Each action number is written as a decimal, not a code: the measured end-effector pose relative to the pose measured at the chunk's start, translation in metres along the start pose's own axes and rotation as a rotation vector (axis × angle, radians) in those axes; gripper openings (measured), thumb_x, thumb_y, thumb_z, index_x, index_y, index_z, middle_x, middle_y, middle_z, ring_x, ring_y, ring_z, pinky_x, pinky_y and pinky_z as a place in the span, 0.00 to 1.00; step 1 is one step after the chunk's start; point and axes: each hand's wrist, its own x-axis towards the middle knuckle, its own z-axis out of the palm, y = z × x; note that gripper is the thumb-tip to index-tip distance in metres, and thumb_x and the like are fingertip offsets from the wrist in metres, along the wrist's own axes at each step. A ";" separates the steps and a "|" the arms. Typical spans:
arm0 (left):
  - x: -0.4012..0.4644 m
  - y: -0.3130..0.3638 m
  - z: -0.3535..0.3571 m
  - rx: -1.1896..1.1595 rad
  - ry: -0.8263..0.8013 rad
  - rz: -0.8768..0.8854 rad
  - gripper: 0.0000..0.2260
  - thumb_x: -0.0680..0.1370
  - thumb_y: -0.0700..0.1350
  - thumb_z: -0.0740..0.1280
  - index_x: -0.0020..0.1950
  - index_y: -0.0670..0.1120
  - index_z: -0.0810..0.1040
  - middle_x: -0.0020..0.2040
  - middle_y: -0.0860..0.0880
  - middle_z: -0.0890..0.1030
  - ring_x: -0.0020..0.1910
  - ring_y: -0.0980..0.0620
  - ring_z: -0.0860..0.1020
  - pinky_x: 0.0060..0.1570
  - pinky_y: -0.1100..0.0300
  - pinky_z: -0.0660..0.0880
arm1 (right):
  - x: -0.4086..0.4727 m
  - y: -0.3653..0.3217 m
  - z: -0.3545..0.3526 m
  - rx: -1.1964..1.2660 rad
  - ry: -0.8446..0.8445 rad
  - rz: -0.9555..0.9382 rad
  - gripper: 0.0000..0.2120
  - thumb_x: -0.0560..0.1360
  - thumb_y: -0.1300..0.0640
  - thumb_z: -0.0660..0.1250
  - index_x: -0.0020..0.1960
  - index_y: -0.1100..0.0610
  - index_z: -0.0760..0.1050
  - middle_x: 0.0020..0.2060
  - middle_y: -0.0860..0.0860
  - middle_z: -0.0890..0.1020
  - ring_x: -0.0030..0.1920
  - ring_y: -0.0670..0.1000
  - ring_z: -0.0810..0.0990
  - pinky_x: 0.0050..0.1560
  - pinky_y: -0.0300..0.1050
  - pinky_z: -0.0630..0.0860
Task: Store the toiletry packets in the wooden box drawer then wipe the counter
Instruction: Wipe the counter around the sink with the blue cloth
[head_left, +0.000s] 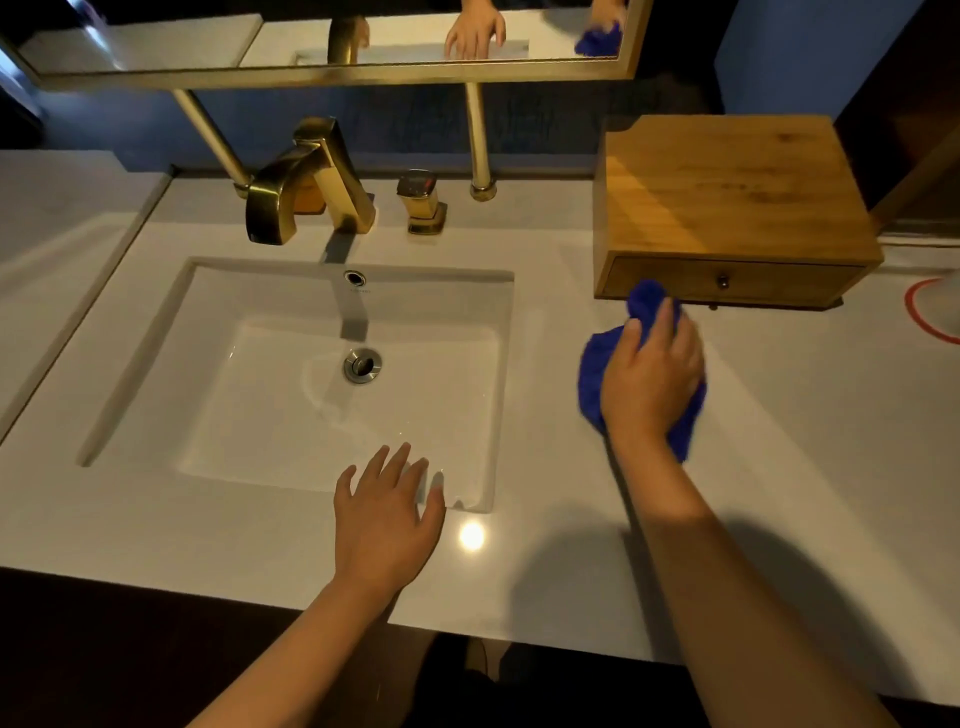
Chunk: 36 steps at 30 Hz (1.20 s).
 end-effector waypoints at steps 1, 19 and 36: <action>0.000 0.000 0.000 -0.002 -0.002 0.001 0.32 0.74 0.62 0.39 0.68 0.53 0.72 0.74 0.52 0.67 0.75 0.52 0.60 0.73 0.48 0.51 | 0.008 0.010 0.003 -0.125 -0.054 0.064 0.28 0.79 0.47 0.52 0.74 0.61 0.55 0.74 0.60 0.60 0.74 0.60 0.56 0.74 0.56 0.53; 0.004 -0.005 0.005 0.019 0.001 -0.009 0.26 0.75 0.59 0.47 0.66 0.54 0.73 0.71 0.53 0.70 0.73 0.53 0.63 0.70 0.53 0.48 | 0.029 -0.053 0.086 -0.329 -0.366 -0.461 0.22 0.77 0.52 0.56 0.70 0.55 0.63 0.71 0.55 0.66 0.73 0.58 0.59 0.74 0.59 0.53; 0.001 -0.007 0.006 -0.031 -0.008 0.009 0.24 0.77 0.57 0.49 0.68 0.50 0.71 0.74 0.50 0.67 0.74 0.51 0.61 0.72 0.49 0.52 | -0.123 0.009 -0.007 -0.313 -0.915 -0.684 0.32 0.79 0.60 0.53 0.75 0.49 0.37 0.77 0.48 0.40 0.76 0.49 0.38 0.71 0.46 0.34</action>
